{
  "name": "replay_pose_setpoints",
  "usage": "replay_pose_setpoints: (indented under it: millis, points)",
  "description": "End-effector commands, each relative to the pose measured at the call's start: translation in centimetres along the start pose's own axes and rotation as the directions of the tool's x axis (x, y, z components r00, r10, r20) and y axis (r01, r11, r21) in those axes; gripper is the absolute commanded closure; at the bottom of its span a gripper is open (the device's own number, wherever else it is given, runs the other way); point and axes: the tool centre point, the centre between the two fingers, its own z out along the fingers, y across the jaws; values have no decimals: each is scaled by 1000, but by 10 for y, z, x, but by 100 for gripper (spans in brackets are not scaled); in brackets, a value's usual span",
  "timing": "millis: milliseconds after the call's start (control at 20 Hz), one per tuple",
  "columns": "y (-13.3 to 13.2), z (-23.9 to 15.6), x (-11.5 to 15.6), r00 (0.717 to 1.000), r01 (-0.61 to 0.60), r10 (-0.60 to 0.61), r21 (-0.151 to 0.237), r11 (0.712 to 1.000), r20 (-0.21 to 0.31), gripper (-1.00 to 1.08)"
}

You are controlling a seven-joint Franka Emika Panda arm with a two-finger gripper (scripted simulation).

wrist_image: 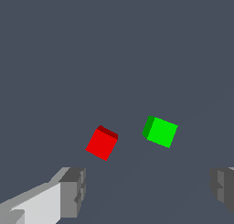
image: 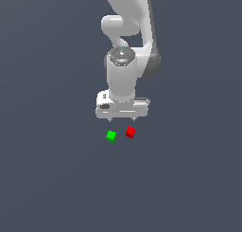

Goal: Stack the red cube on top of the green cube.

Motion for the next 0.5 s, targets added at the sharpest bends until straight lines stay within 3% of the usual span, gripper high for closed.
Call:
replay_pose_setpoints:
  millis: [0, 450]
  points:
    - [0, 0, 0, 1000, 0, 0, 0, 1000, 0, -92]
    - [-4, 10, -3, 999, -50, 50, -1, 999, 0, -92]
